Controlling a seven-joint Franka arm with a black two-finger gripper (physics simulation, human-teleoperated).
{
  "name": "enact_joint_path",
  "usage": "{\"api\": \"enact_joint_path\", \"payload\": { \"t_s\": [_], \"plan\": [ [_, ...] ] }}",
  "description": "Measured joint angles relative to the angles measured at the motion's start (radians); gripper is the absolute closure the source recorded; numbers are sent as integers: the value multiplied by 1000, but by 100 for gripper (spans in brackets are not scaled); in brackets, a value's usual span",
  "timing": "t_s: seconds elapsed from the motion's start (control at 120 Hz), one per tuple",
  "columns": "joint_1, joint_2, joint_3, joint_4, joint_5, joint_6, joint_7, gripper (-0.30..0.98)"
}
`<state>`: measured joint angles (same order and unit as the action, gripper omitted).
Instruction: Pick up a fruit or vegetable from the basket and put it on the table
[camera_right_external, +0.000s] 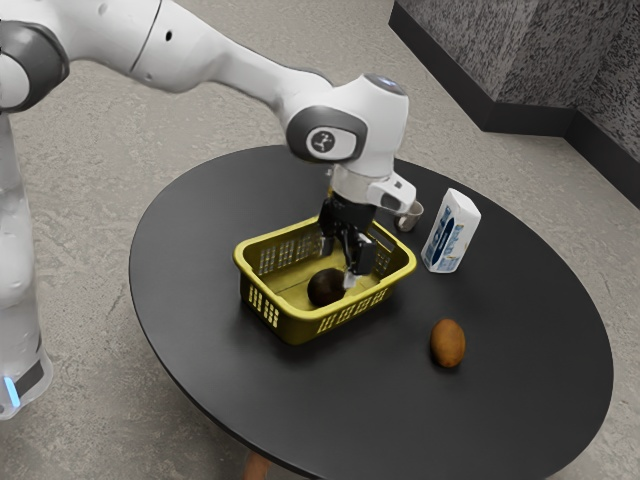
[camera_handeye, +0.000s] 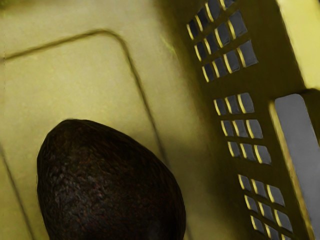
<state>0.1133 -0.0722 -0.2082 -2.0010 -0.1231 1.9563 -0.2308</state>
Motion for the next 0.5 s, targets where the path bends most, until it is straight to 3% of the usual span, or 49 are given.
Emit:
{"api": "enact_joint_path", "payload": {
  "t_s": [0.158,0.5],
  "plan": [
    [58,24,45,2,0,27,-4,5],
    [-40,44,47,-6,-1,28,-8,0]
  ]
}}
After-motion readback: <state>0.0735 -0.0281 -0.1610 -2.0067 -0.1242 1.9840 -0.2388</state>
